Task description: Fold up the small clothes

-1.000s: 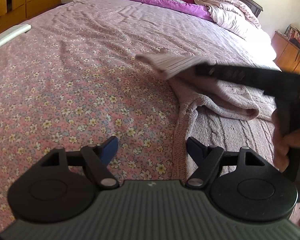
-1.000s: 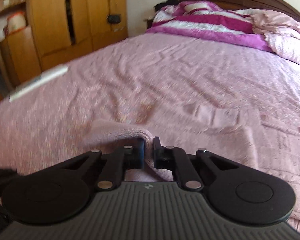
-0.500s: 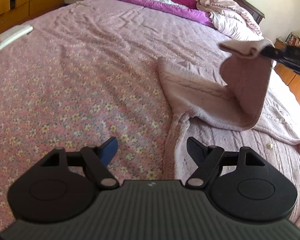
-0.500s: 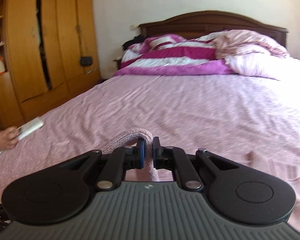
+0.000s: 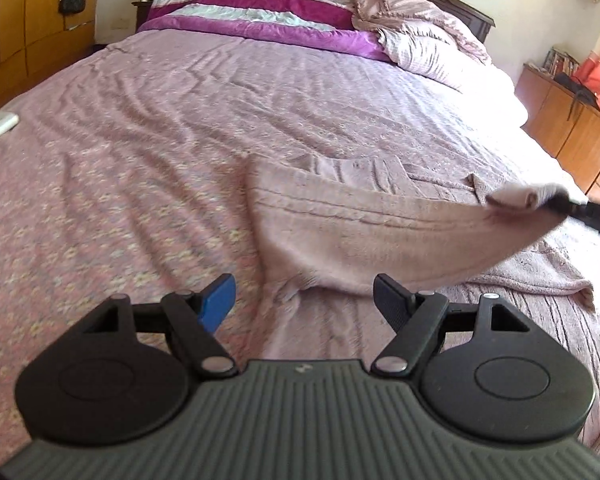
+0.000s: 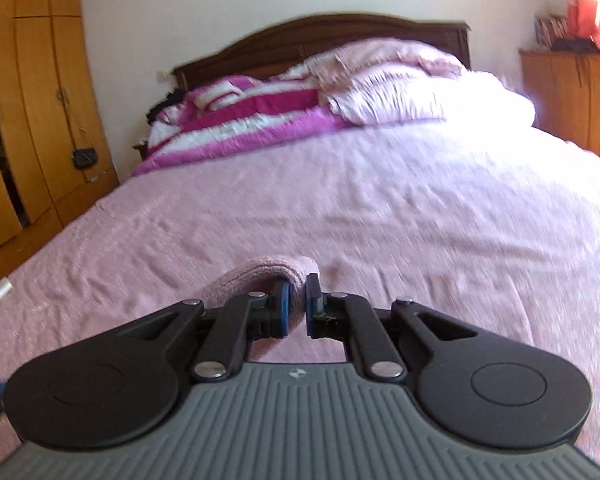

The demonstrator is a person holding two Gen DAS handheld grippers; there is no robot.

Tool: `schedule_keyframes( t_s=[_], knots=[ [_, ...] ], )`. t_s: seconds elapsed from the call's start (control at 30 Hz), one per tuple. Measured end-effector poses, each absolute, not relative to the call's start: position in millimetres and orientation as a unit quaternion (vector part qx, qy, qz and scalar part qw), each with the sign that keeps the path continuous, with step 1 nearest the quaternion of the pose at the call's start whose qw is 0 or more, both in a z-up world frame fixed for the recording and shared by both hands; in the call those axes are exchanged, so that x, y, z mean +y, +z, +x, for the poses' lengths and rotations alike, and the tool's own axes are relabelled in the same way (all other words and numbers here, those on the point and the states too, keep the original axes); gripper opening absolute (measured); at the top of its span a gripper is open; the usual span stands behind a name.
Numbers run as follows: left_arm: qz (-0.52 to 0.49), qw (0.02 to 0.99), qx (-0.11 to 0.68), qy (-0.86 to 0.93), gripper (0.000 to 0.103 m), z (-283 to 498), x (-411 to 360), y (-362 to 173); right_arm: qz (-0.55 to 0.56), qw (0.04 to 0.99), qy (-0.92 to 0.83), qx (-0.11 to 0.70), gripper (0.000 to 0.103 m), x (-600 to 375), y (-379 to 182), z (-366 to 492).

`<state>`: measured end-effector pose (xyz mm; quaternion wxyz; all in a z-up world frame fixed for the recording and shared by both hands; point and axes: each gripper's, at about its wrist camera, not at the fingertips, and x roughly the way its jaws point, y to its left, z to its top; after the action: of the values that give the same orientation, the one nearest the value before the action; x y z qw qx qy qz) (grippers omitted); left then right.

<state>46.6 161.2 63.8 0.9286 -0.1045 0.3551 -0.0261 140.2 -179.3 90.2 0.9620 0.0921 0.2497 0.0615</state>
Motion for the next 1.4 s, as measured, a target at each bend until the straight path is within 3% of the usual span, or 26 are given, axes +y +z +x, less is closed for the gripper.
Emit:
schedule_keyframes(
  t_s=[0.13, 0.37, 0.47, 0.57, 0.93, 1.0, 1.03, 1.13, 1.27, 1.4],
  knots=[
    [-0.089, 0.929, 0.358, -0.031, 0.077, 60, 147, 62, 0.136, 0.946, 0.029, 0.292, 0.011, -200, 52, 140],
    [-0.072, 0.929, 0.36, -0.035, 0.077, 75, 134, 57, 0.164, 0.941, -0.012, 0.295, 0.052, -224, 30, 125],
    [-0.066, 0.929, 0.364, -0.03, 0.077, 79, 129, 53, 0.168, 0.944, 0.002, 0.283, 0.063, -231, 35, 118],
    [-0.052, 0.93, 0.363, -0.025, 0.077, 81, 124, 49, 0.154, 0.951, -0.007, 0.268, 0.068, -233, 41, 117],
    [-0.033, 0.932, 0.361, -0.014, 0.077, 86, 118, 40, 0.197, 0.931, -0.012, 0.307, 0.067, -247, 19, 162],
    [-0.037, 0.936, 0.349, -0.018, 0.077, 84, 118, 41, 0.184, 0.935, -0.006, 0.302, 0.05, -243, 21, 163],
    [-0.039, 0.938, 0.343, -0.021, 0.077, 84, 118, 42, 0.173, 0.939, -0.003, 0.298, 0.033, -240, 24, 163],
    [-0.046, 0.943, 0.329, -0.032, 0.077, 85, 115, 44, 0.154, 0.95, 0.007, 0.271, 0.017, -236, 33, 156],
    [-0.038, 0.942, 0.331, -0.038, 0.077, 91, 108, 41, 0.143, 0.96, -0.013, 0.24, 0.017, -243, 48, 143],
    [-0.027, 0.937, 0.347, -0.037, 0.077, 101, 100, 29, 0.121, 0.955, -0.043, 0.268, 0.017, -249, 30, 146]
  ],
)
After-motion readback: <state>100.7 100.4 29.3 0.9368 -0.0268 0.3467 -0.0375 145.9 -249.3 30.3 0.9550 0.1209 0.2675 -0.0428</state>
